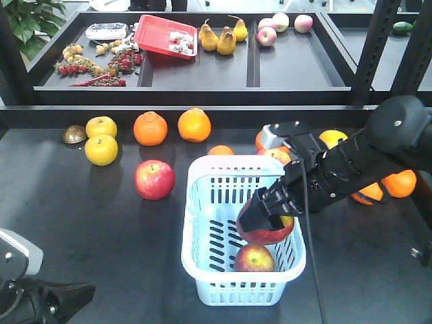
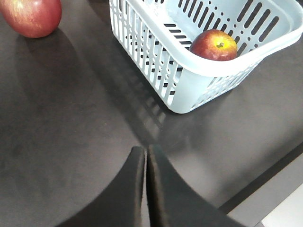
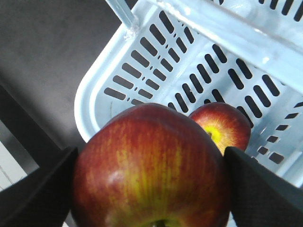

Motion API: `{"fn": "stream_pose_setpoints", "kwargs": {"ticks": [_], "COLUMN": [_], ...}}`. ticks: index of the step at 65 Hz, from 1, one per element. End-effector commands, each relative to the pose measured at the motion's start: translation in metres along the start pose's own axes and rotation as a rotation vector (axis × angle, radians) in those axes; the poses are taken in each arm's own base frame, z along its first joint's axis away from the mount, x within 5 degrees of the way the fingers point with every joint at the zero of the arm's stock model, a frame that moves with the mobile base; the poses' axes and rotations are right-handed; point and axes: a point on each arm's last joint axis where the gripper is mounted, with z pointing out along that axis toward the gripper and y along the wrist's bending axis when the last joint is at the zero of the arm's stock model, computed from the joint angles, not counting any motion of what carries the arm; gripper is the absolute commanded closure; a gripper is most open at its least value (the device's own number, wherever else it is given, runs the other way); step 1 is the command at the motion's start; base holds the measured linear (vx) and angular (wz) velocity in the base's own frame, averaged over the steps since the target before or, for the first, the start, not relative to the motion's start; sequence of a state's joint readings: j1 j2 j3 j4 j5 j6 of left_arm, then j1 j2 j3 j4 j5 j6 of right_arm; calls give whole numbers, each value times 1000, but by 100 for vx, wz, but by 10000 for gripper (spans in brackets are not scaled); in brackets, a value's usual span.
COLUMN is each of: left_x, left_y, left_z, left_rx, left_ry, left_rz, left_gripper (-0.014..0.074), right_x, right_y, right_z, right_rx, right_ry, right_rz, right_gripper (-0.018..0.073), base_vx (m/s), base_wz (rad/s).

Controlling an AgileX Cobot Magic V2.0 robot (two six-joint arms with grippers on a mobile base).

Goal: Pick three apples into basket with both arms
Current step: 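Move the apple over the basket and drop it in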

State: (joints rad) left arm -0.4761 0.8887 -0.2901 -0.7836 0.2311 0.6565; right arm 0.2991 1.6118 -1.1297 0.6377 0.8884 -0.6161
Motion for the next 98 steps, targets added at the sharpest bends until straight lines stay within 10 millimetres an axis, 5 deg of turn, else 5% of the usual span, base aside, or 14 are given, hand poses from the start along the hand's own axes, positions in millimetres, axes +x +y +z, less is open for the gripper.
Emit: {"fn": "stream_pose_setpoints", "kwargs": {"ticks": [1, 12, 25, 42, 60, 83, 98], "left_x": [-11, -11, -11, -11, -11, -11, -11], "left_y": [0, 0, 0, 0, 0, 0, 0], "left_z": [-3, -3, -3, -3, -3, -3, -3], "left_rx": [-16, -16, -16, -16, -16, -16, -16], "left_ry": [-64, -64, -64, -64, -64, -64, -64], "left_rz": [-23, -23, -23, -23, -23, -23, -23], "left_gripper": [603, 603, 603, 603, 603, 603, 603], "right_x": [-11, -17, -19, -9, 14, 35, 72], "right_y": [5, 3, 5, 11, 17, -15, -79], "right_z": [-11, -11, -11, -12, -44, -108, -133], "right_rx": [-1, 13, -10, -78, 57, 650, 761], "right_ry": [-90, -151, -172, -68, 92, 82, 54], "right_rz": [-12, 14, 40, 46, -69, 135, 421], "right_gripper": [116, -111, -122, 51, 572, 567, 561], "base_vx": [0, 0, 0, 0, 0, 0, 0], "base_wz": [0, 0, 0, 0, 0, 0, 0]}}
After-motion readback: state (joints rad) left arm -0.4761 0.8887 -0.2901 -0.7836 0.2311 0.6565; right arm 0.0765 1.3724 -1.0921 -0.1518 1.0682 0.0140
